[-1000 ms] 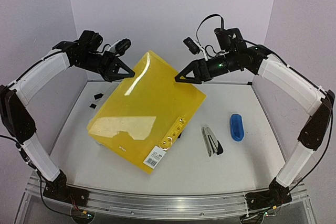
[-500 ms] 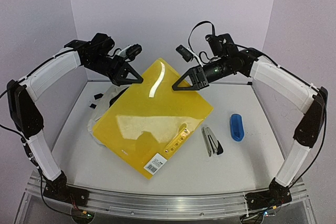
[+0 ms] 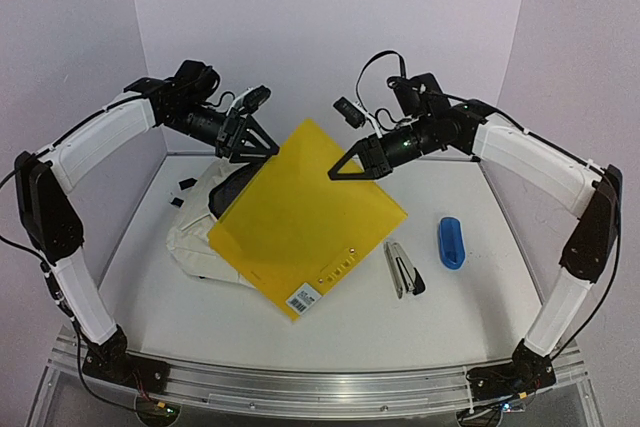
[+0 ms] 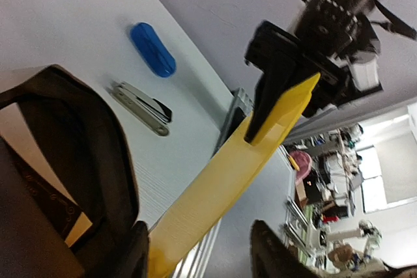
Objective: Pack the student bag
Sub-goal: Pick up the files from the student bag, then place the files in the student bag.
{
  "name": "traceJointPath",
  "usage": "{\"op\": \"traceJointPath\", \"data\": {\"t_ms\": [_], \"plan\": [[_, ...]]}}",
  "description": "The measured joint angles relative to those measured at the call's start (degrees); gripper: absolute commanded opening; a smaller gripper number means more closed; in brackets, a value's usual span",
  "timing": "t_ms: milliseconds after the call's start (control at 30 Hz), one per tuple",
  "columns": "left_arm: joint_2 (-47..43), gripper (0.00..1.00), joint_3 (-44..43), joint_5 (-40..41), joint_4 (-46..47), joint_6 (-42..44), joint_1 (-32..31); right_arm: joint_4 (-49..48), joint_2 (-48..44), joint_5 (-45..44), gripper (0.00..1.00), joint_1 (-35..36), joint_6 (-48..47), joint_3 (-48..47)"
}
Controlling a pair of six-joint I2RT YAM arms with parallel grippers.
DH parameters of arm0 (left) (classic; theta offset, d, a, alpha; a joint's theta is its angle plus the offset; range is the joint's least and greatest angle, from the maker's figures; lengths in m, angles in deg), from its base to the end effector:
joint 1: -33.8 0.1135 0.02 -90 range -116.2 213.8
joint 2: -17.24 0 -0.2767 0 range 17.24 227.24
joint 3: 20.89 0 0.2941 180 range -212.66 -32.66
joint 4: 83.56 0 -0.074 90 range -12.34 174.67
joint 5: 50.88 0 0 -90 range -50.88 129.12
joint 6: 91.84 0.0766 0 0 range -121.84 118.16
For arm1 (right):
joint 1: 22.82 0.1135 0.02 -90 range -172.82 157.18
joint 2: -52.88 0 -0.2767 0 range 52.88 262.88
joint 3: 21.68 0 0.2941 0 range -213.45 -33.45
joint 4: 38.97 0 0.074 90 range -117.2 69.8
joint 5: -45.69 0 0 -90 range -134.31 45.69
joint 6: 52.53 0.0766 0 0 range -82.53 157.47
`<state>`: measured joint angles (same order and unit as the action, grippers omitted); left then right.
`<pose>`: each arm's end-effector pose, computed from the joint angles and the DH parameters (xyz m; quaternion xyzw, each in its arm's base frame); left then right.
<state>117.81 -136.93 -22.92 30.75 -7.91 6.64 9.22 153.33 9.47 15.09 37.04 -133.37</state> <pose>0.3468 -0.2540 0.3795 0.3198 0.7602 -0.5477 0.1408 0.3202 0.3277 0.3712 -0.4528 0.6874 0.5112 0.2472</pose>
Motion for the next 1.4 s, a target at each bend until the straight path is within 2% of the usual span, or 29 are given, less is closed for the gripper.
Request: {"op": "traceJointPath", "data": {"t_ms": [67, 167, 367, 467, 667, 733, 867, 1067, 1100, 1267, 1367, 1400], "plan": [[-2.1, 0.88, 3.02, 5.7, 4.04, -2.69, 0.72, -2.32, -0.74, -2.91, 0.0, -0.07, 2.58, 2.38], [-6.62, 0.95, 8.5, 12.31, 8.28, -6.54, 3.41, -7.32, -3.37, -6.01, 0.0, -1.77, 9.07, 6.54], [-14.73, 1.0, 19.5, 23.85, 14.78, -16.7, 14.95, -21.99, -14.56, -11.89, 0.0, -12.61, 25.29, 15.23], [-14.73, 1.0, 22.34, 26.8, 15.34, -18.99, 15.58, -26.69, -18.23, -15.47, 0.0, -15.67, 30.27, 17.07], [-13.9, 1.0, 28.02, 30.08, 15.67, -22.38, 15.1, -30.8, -23.58, -21.55, 0.0, -16.57, 37.88, 22.03], [-13.09, 0.95, 29.29, 30.53, 16.2, -23.15, 15.12, -31.58, -24.94, -22.8, 0.0, -16.68, 39.69, 23.98], [-11.08, 0.74, 31.34, 29.4, 18.53, -25.44, 15.19, -32.59, -26.93, -25.86, 0.0, -17.05, 42.18, 26.4], [-8.59, 0.63, 31.93, 27.45, 21.35, -26.86, 15.17, -33.44, -27.93, -27.54, 0.0, -17.42, 45.24, 28.13], [-8.39, 0.58, 31.95, 27.36, 21.46, -26.95, 15.17, -33.46, -27.96, -27.56, 0.0, -17.42, 45.46, 28.24], [-5.53, 0.16, 31.95, 25.57, 22.77, -26.82, 15.17, -35.19, -29.64, -27.15, 0.0, -17.4, 49.37, 30.8], [-4.48, 0.01, 31.95, 25.07, 23.26, -27.47, 15.17, -36.11, -29.97, -26.36, 0.0, -17.4, 51.15, 31.17], [-4.44, 0.0, 31.95, 25.07, 23.5, -27.1, 15.17, -36.44, -30.21, -25.7, 0.0, -17.42, 52.35, 31.5]]}}
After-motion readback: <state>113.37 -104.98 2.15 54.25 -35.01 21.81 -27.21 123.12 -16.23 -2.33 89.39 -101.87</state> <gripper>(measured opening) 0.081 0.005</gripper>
